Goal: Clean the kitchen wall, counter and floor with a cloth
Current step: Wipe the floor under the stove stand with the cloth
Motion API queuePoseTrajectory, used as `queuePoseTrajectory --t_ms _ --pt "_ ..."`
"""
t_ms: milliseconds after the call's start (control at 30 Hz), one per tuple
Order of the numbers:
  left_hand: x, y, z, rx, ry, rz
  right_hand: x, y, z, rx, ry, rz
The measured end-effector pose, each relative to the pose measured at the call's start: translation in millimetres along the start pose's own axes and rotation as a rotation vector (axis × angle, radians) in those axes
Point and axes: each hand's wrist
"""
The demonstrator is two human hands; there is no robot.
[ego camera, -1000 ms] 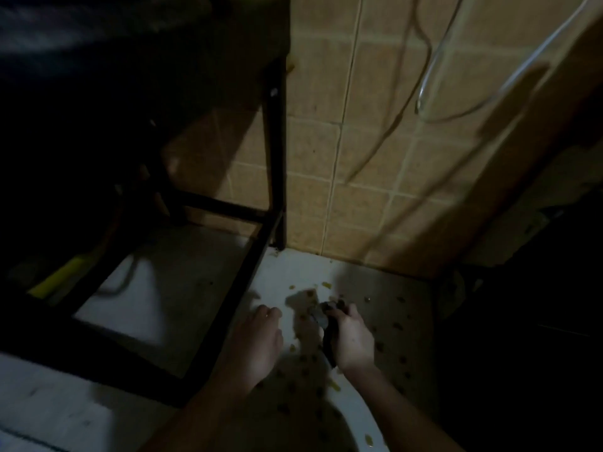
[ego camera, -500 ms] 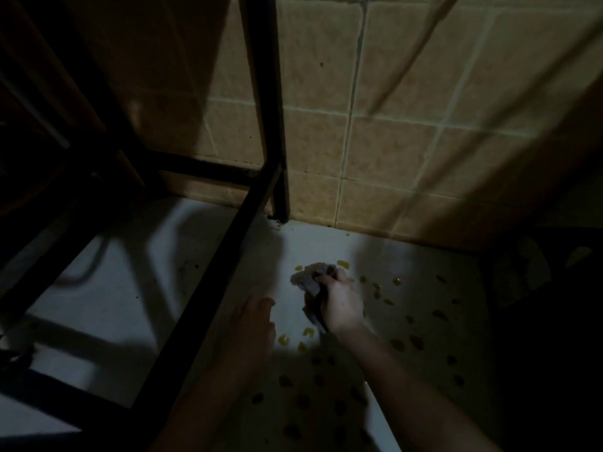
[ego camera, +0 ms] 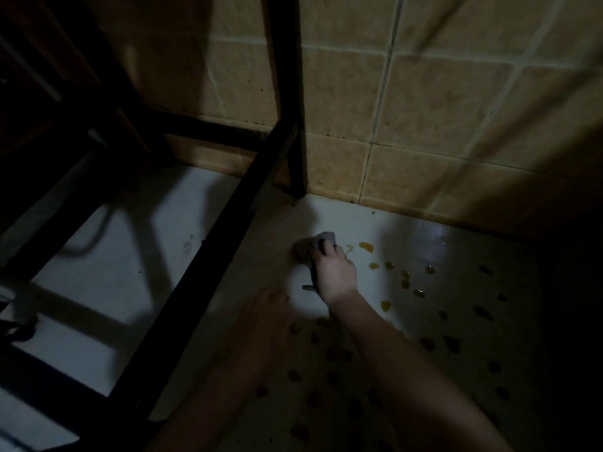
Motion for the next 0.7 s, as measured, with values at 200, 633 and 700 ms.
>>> queuePoseTrajectory --t_ms 200,633,700 --pt "-4 6 -7 -0.074 -0.016 -0.062 14 -15 -46 -0.133 0.098 -0.085" --pt "1 -20 -29 -0.153 -0.234 -0.101 27 -118 -184 -0.585 0.157 -0.296" --pt "2 -25 -32 -0.192 -0.237 -0.104 31 -134 -191 -0.622 0.166 -0.338"
Point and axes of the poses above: each hand's wrist, its own y-axis towards the middle knuckle, its own x-axis out of the back of the hand, z = x × y, and after that the axes turned 9 degrees about x, right-handed
